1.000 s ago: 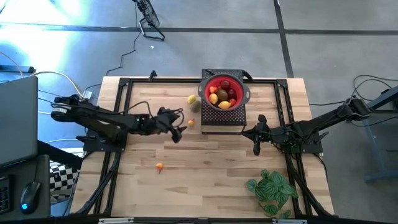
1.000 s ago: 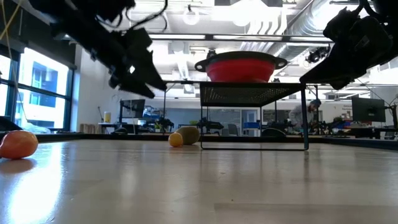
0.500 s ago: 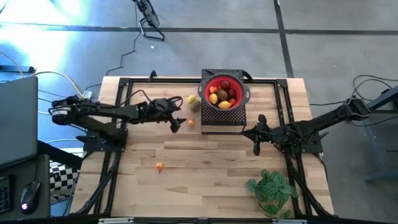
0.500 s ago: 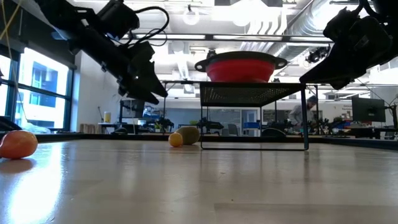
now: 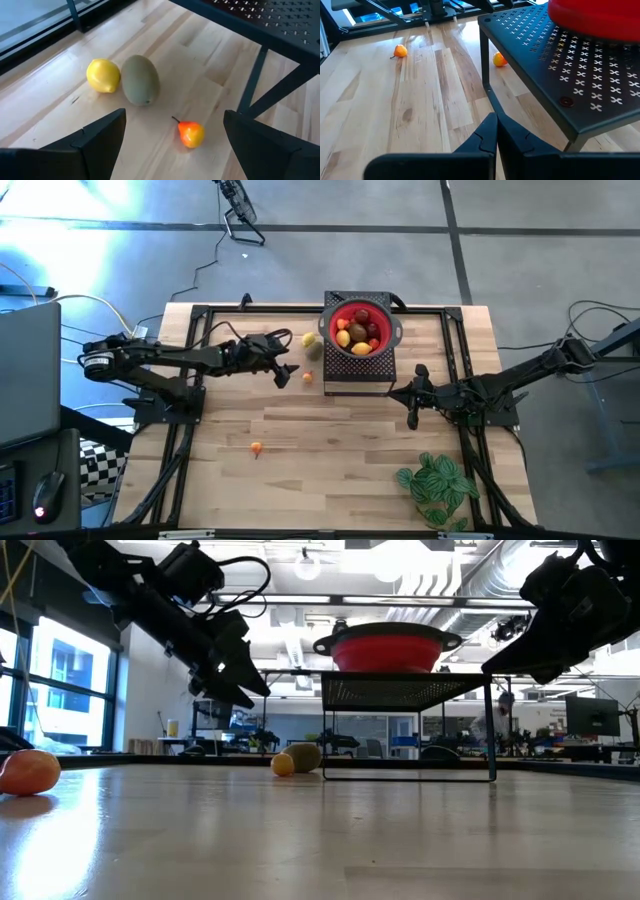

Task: Pick & Place Fruit
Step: Put the orange pear into the red strainer bowl on the shelf

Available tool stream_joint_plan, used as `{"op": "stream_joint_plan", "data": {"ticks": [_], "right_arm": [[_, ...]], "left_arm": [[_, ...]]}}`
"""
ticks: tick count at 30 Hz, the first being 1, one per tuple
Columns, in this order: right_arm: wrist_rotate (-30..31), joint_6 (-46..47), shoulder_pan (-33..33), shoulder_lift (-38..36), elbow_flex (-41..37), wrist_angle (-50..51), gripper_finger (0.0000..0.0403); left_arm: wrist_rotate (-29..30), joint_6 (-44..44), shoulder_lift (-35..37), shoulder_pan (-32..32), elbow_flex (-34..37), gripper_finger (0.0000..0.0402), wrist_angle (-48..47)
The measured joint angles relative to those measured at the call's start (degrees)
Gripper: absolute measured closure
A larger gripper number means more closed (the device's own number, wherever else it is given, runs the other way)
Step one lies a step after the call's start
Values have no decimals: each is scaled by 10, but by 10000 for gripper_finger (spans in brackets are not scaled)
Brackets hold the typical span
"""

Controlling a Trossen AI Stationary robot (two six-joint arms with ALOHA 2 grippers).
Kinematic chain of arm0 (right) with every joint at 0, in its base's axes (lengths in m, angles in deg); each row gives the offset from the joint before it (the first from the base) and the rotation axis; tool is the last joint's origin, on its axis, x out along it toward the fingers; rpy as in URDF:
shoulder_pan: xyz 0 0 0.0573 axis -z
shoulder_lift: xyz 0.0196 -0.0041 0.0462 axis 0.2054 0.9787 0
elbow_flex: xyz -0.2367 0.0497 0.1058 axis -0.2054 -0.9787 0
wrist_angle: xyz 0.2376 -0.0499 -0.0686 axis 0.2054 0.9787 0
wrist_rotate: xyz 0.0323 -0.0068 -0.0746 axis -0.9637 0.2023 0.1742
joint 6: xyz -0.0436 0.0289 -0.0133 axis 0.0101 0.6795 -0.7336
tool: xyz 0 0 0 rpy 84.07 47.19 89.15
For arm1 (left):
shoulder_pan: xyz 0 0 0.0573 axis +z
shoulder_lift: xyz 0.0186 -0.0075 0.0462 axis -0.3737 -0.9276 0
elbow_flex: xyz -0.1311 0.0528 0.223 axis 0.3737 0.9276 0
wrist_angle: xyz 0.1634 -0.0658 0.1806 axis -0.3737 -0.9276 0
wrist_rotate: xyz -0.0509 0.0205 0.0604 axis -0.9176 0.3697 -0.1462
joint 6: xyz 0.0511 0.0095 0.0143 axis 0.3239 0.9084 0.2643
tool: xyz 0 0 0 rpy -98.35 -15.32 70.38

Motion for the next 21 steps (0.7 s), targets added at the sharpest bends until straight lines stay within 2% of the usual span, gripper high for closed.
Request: {"op": "stream_joint_plan", "data": {"ticks": [15, 21], "right_arm": [[0, 0, 0, 0, 0, 0, 401], [0, 0, 0, 0, 0, 0, 401]], "left_arm": [[-1, -3, 0, 0, 0, 71, 1], [-2, -50, 0, 0, 0, 71, 4]]}}
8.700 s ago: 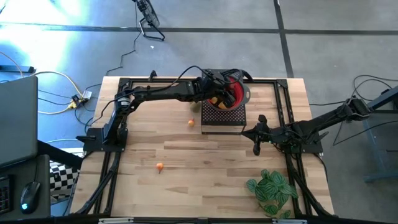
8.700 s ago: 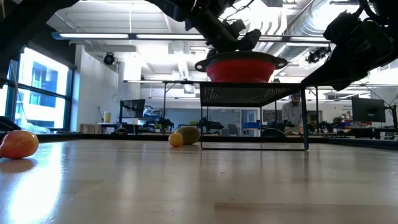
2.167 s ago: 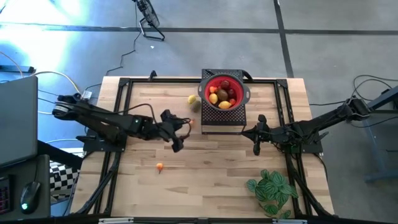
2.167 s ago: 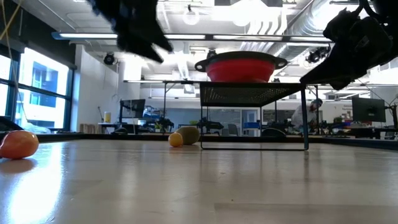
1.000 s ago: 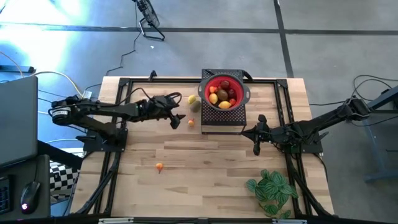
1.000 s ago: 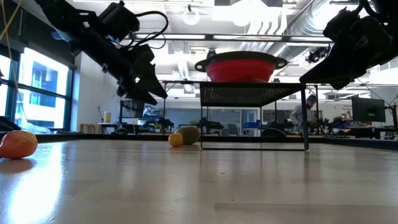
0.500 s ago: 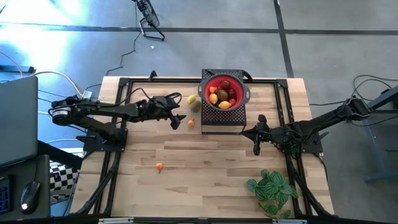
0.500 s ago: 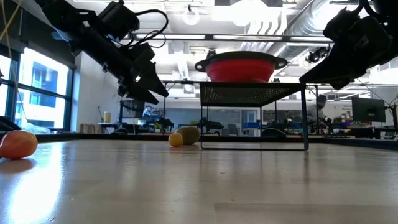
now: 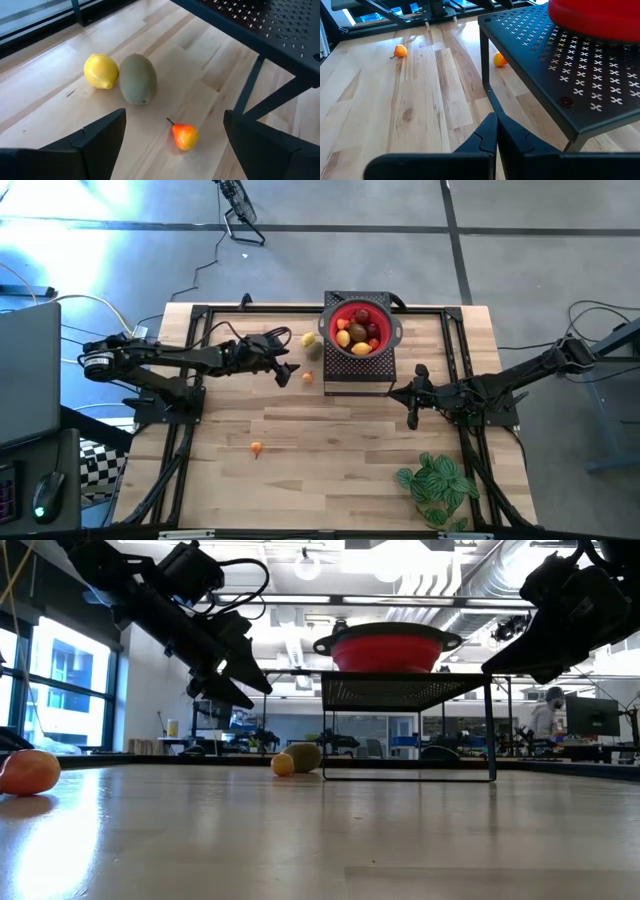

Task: Pick & Place Fruit
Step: Put the orange pear into the red strainer bowl on the shelf

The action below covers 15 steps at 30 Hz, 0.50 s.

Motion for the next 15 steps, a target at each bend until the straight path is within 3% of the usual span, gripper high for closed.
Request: {"op": "stream_joint_plan", "data": {"ticks": [15], "right_arm": [[0, 0, 0, 0, 0, 0, 401]], "left_arm": [[-16, 24, -18, -4, 0, 71, -6]]}}
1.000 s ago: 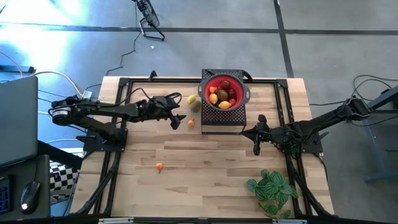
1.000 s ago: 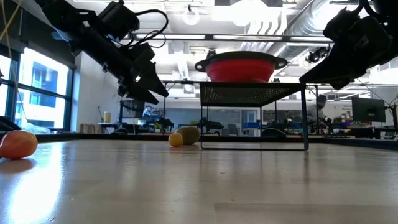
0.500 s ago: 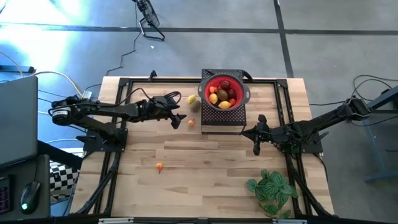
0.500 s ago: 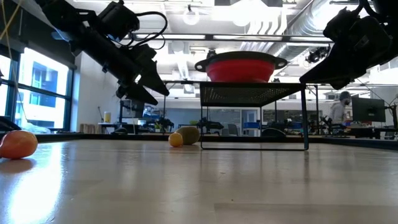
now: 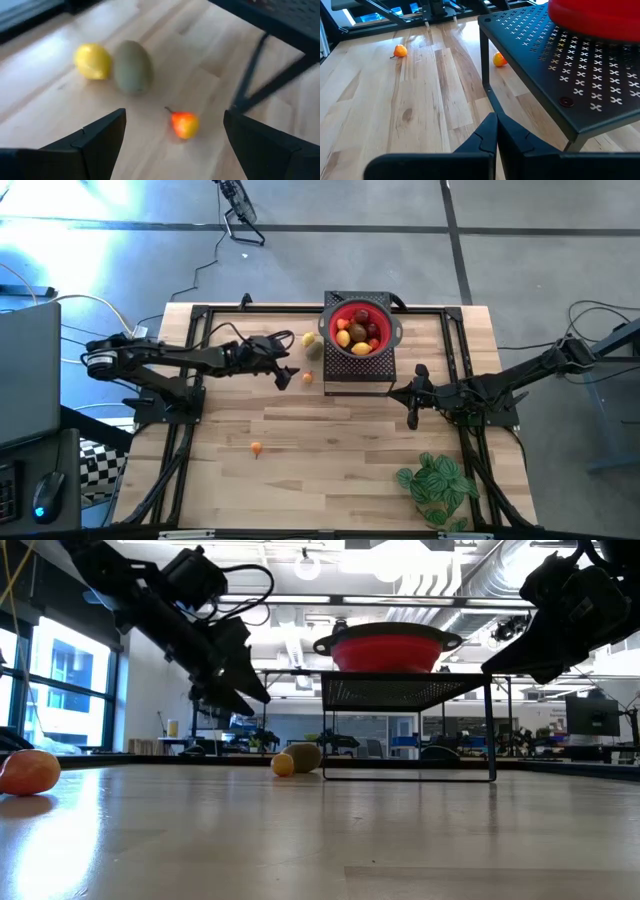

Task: Pick & Place Fruit
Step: Put the orange pear into the red strainer bowl on the shelf

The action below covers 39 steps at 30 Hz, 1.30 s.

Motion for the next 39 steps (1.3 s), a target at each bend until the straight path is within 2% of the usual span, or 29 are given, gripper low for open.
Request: {"op": "stream_joint_plan", "data": {"ticks": [4, 12, 22, 39], "right_arm": [[0, 0, 0, 0, 0, 0, 401], [0, 0, 0, 0, 0, 0, 401], [0, 0, 0, 0, 0, 0, 401], [0, 0, 0, 0, 0, 0, 401]], "left_arm": [[-21, 20, -22, -9, 0, 71, 9], [-23, 105, -76, -40, 0, 71, 24], [-24, 106, -130, -41, -1, 71, 115], [8, 106, -185, -41, 0, 71, 192]]}}
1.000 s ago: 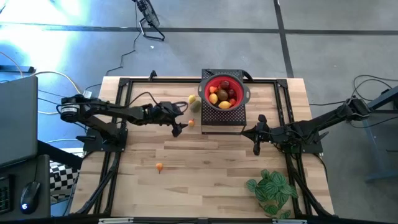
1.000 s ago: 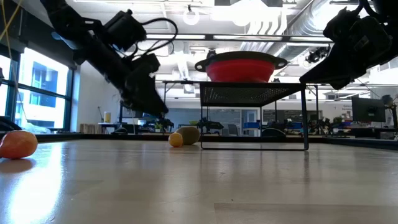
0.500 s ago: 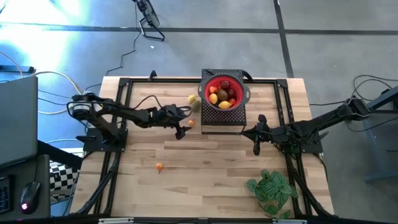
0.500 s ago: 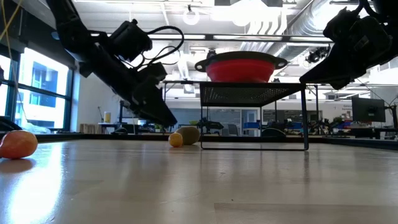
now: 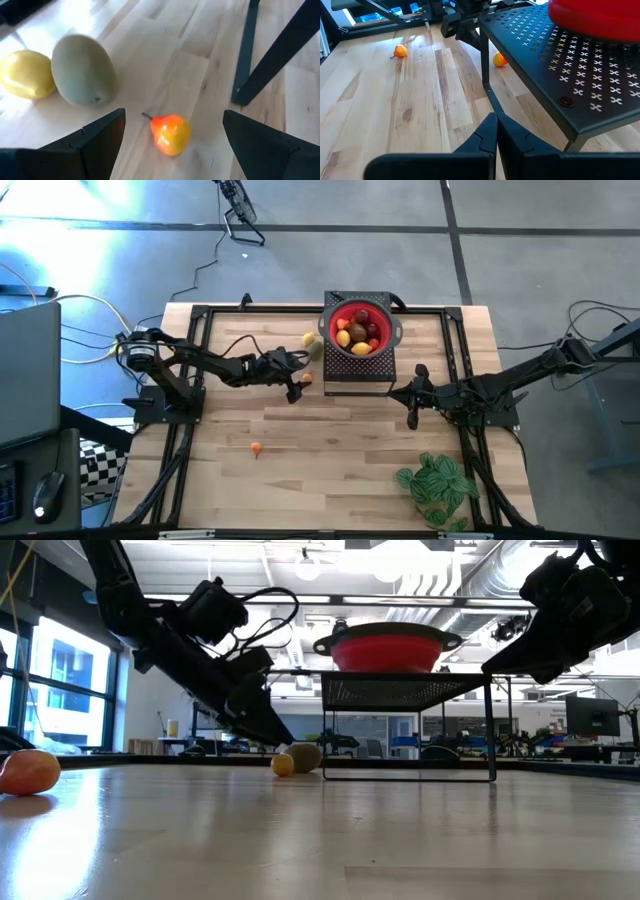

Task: Pick & Place Fruit
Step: Put the orange pear into the red strainer bowl on the shelf

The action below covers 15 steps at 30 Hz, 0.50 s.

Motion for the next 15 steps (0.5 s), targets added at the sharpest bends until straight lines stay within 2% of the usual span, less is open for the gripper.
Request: {"op": "stream_joint_plan", "data": {"ticks": [7, 15], "right_arm": [[0, 0, 0, 0, 0, 0, 401], [0, 0, 0, 0, 0, 0, 401]], "left_arm": [[32, -4, 0, 0, 0, 71, 2], [40, -7, 0, 0, 0, 71, 11]]}}
